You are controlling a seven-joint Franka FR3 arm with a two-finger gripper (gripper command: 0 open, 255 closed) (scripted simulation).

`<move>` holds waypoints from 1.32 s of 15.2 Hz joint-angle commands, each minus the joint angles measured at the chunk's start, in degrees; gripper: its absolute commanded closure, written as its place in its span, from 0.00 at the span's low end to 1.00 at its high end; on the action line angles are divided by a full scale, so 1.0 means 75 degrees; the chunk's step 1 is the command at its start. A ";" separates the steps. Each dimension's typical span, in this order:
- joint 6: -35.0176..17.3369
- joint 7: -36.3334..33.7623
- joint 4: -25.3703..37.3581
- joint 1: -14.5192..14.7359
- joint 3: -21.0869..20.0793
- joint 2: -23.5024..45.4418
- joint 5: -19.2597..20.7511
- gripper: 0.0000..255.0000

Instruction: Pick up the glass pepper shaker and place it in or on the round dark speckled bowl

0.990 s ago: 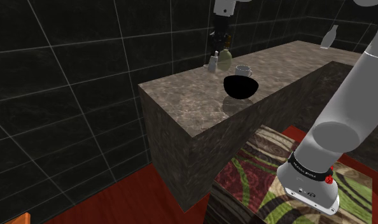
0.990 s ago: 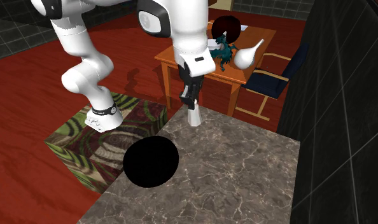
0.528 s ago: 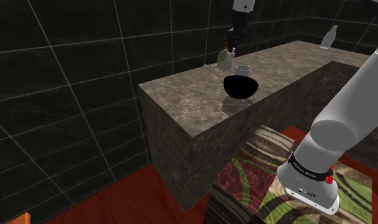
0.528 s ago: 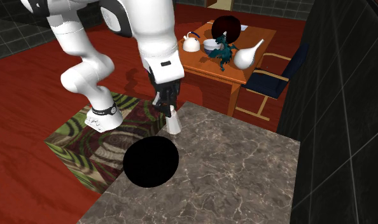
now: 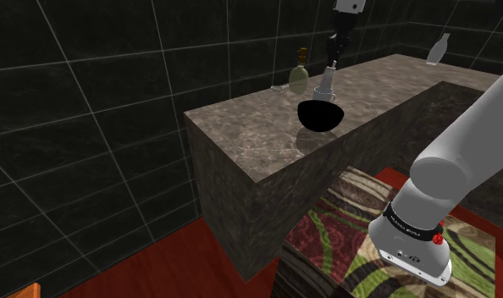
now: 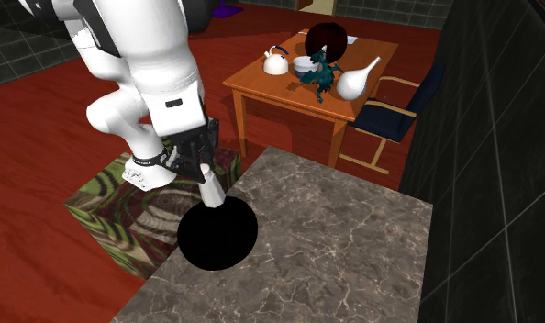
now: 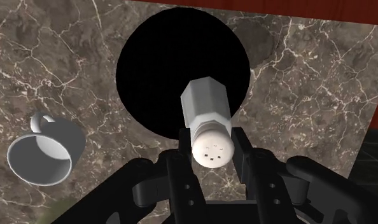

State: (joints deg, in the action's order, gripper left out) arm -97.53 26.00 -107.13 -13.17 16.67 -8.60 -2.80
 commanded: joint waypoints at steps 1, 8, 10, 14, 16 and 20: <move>-0.0170 0.0072 -0.0189 -0.0025 0.0033 -0.0014 0.0008 1.00; -0.0885 0.0127 -0.0894 -0.0032 0.0044 -0.0001 -0.0001 1.00; -0.1088 0.0147 -0.1080 -0.0034 0.0049 0.0019 -0.0008 1.00; -0.1494 0.0191 -0.1431 -0.0037 0.0060 0.0078 -0.0031 1.00; -0.1696 0.0216 -0.1596 -0.0039 0.0067 0.0118 -0.0046 1.00; -0.1994 0.0255 -0.1828 -0.0040 0.0077 0.0187 -0.0072 1.00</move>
State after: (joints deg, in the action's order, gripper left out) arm -112.19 27.86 -120.43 -13.47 17.22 -7.51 -3.31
